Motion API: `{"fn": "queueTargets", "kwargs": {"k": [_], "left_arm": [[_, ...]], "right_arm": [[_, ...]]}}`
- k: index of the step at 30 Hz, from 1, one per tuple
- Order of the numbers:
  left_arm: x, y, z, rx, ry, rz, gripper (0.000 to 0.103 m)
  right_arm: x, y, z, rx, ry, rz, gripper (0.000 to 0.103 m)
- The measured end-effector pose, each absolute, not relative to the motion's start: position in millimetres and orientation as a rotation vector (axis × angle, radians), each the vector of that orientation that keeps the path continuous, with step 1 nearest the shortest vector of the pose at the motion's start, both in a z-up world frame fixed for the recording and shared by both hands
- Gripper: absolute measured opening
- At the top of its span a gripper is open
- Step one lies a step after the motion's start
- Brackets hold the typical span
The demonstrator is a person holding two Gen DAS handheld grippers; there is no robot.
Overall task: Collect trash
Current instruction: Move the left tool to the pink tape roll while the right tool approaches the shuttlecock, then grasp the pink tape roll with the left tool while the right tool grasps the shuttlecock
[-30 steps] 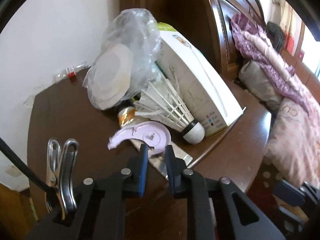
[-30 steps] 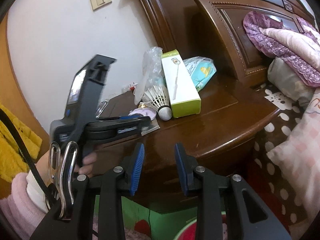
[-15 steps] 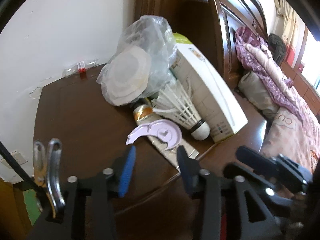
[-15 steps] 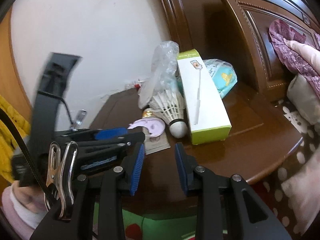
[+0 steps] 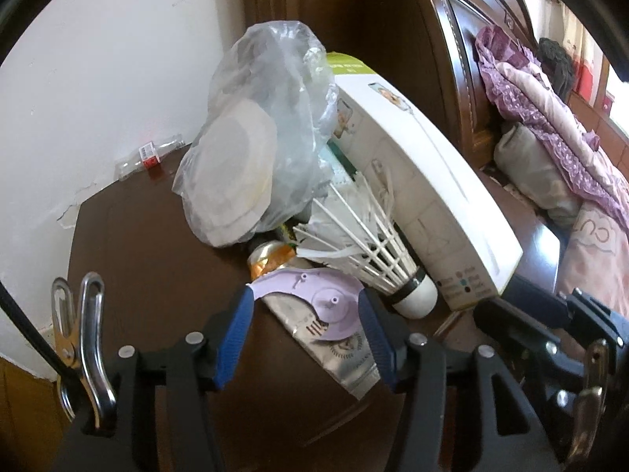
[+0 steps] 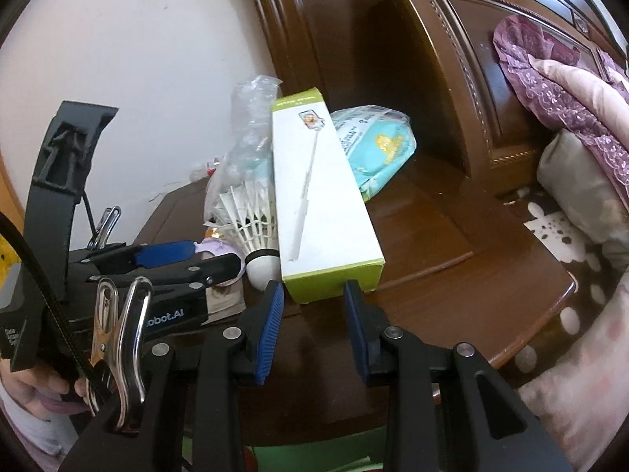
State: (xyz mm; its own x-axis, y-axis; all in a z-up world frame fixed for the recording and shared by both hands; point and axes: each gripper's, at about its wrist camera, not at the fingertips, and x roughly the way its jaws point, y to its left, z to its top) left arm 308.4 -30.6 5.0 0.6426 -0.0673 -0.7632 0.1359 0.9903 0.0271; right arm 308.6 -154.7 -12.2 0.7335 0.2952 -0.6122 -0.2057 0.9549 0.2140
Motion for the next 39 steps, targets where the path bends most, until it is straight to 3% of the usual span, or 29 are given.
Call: {"fn": "queueTargets", "kwargs": {"k": [22,39], "left_arm": [[290,3,10,0.036,0.864,-0.119,0.062],[283,27,-6,0.021,0.834,-0.120,0.063]], "right_arm": [[295,-141,17,0.062,0.595,0.292,0.033],[336,-99,-7,0.012,0.691,0.327,0.033]]}}
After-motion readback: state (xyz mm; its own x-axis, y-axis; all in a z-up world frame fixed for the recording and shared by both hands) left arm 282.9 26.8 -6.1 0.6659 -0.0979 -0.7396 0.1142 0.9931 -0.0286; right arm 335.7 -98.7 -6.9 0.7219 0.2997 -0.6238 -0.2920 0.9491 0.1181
